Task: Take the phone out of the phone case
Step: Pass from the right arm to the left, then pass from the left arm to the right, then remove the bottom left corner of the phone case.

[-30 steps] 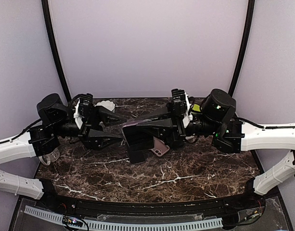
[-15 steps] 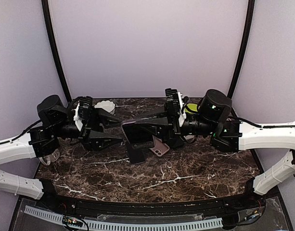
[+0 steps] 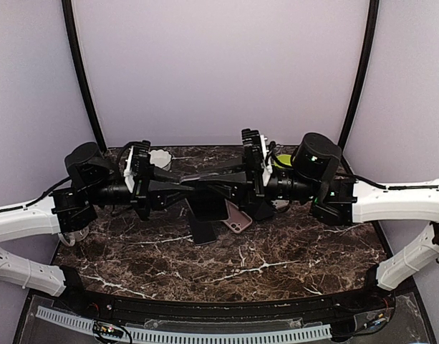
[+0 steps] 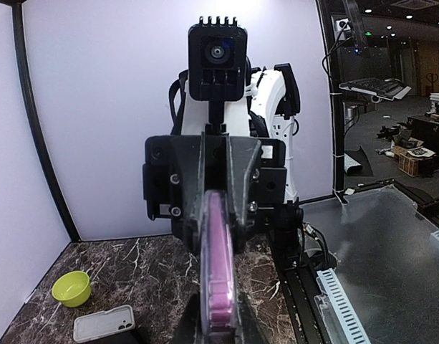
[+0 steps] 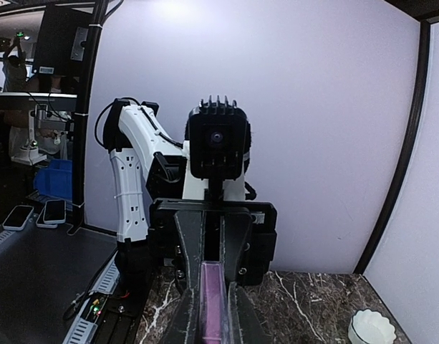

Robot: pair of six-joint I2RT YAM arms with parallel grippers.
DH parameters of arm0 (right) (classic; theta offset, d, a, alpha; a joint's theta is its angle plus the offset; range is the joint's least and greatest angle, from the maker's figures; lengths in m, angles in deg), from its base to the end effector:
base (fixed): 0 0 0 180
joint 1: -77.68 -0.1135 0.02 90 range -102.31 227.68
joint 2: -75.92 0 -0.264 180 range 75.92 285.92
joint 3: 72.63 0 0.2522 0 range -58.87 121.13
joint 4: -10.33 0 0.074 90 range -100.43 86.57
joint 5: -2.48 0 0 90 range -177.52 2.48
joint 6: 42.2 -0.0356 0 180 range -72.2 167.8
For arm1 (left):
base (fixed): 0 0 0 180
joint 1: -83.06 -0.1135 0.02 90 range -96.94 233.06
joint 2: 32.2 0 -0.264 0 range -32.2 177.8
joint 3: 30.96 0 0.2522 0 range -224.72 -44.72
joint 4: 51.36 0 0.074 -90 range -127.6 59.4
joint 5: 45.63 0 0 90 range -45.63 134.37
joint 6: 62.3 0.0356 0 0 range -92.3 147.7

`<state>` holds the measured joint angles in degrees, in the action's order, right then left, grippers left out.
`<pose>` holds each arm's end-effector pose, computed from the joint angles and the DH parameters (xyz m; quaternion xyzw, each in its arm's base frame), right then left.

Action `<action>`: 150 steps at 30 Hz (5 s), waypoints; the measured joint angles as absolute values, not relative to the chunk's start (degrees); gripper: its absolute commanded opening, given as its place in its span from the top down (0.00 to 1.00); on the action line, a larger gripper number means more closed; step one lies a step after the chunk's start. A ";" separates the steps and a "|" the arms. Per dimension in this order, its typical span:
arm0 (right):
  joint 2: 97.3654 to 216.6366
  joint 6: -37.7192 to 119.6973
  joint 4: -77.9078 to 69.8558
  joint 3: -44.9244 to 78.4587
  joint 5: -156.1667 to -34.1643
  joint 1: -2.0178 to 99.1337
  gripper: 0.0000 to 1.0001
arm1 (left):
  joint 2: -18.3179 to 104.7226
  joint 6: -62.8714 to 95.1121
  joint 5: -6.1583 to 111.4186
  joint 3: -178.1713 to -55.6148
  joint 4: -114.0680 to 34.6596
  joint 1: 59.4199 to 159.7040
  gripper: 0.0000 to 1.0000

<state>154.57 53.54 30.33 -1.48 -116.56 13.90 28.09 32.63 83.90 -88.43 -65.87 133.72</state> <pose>0.1262 0.2954 0.3622 -0.5061 0.3863 0.5035 0.5841 0.1349 -0.2003 0.3509 0.5091 0.4034 -0.4803 0.5894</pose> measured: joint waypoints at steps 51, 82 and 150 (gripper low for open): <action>161.20 70.22 -31.64 15.65 -94.33 9.74 1.00 | 36.48 56.91 78.94 -96.45 -34.18 134.77 0.11; 143.03 32.89 21.21 -3.21 -94.20 16.32 1.00 | 20.57 22.64 75.39 -95.36 -49.92 124.06 0.22; 149.68 6.53 49.04 -5.85 -120.32 17.22 1.00 | 28.59 10.86 110.82 -95.81 -75.60 123.84 0.97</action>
